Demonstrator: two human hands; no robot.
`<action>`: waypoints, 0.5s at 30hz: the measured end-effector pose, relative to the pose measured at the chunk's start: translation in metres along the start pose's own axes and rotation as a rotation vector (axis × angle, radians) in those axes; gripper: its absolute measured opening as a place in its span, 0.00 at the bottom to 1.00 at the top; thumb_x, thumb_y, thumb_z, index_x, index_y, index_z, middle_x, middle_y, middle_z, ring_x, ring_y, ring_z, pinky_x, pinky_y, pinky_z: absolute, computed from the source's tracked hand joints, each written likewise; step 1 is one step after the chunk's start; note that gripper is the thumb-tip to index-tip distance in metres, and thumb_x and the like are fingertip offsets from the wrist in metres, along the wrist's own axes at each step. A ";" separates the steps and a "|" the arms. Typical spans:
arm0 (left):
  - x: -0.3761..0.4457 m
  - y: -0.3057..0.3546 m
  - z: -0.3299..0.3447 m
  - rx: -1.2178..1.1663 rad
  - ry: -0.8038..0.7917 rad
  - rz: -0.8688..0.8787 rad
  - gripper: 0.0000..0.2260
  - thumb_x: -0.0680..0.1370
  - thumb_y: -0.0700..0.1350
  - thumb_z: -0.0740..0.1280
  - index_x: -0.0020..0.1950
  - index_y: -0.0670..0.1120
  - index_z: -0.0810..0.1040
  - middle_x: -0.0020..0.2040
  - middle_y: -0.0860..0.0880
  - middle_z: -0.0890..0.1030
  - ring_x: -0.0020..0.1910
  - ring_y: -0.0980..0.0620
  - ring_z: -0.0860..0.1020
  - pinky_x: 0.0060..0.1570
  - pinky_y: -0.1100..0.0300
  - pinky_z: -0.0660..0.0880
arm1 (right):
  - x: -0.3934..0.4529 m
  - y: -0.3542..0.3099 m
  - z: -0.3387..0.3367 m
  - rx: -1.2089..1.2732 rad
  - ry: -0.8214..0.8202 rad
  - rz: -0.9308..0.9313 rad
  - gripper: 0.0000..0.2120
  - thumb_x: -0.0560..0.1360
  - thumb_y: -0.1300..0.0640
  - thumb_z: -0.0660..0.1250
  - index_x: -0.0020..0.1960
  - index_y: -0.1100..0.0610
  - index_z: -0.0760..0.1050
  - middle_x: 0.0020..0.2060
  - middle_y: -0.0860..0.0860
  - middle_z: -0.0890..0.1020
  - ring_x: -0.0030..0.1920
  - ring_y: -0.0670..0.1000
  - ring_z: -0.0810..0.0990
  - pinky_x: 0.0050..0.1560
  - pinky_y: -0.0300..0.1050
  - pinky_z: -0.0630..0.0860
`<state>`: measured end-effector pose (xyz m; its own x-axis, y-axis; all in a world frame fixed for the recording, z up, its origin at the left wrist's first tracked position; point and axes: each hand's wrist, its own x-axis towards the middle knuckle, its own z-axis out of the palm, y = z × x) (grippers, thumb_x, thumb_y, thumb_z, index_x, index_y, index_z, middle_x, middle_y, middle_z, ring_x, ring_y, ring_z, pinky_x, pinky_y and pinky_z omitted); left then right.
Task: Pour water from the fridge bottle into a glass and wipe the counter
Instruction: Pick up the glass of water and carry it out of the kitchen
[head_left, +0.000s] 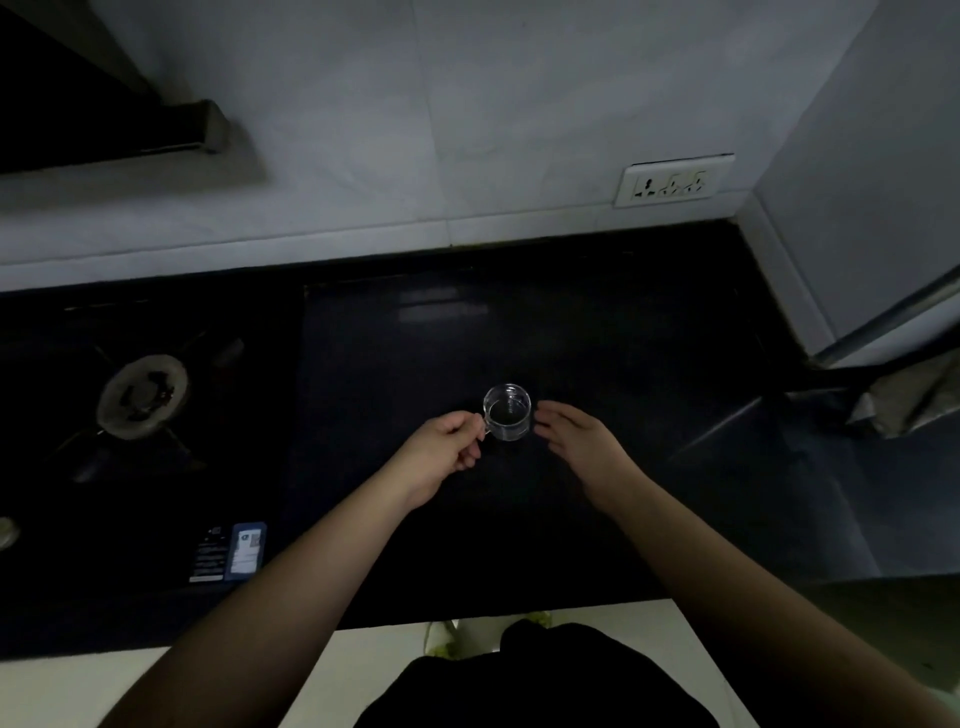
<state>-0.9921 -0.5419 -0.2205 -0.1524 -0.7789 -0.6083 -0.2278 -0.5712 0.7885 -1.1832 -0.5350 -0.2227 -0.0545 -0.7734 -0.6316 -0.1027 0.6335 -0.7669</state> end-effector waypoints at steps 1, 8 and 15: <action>-0.002 0.001 0.000 -0.004 -0.001 0.005 0.13 0.83 0.47 0.60 0.41 0.46 0.76 0.33 0.51 0.74 0.33 0.56 0.72 0.41 0.61 0.70 | 0.000 -0.002 0.001 0.009 0.000 -0.012 0.16 0.81 0.56 0.59 0.68 0.52 0.73 0.61 0.48 0.79 0.59 0.46 0.78 0.67 0.50 0.71; -0.012 0.011 0.001 -0.030 -0.005 0.063 0.13 0.83 0.46 0.61 0.41 0.46 0.76 0.31 0.52 0.74 0.33 0.56 0.72 0.40 0.62 0.70 | -0.004 -0.015 0.005 0.065 -0.058 -0.066 0.14 0.80 0.54 0.63 0.65 0.53 0.76 0.55 0.49 0.83 0.56 0.46 0.81 0.61 0.45 0.75; -0.021 0.022 0.000 -0.017 0.027 0.090 0.13 0.83 0.46 0.61 0.41 0.46 0.77 0.31 0.52 0.74 0.31 0.56 0.72 0.39 0.61 0.69 | -0.009 -0.025 0.004 0.147 -0.073 -0.052 0.13 0.79 0.57 0.65 0.63 0.55 0.77 0.50 0.50 0.85 0.51 0.46 0.84 0.55 0.42 0.79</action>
<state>-0.9937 -0.5387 -0.1906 -0.1449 -0.8339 -0.5326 -0.1977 -0.5030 0.8413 -1.1764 -0.5442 -0.1982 0.0201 -0.8047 -0.5933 0.0436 0.5936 -0.8036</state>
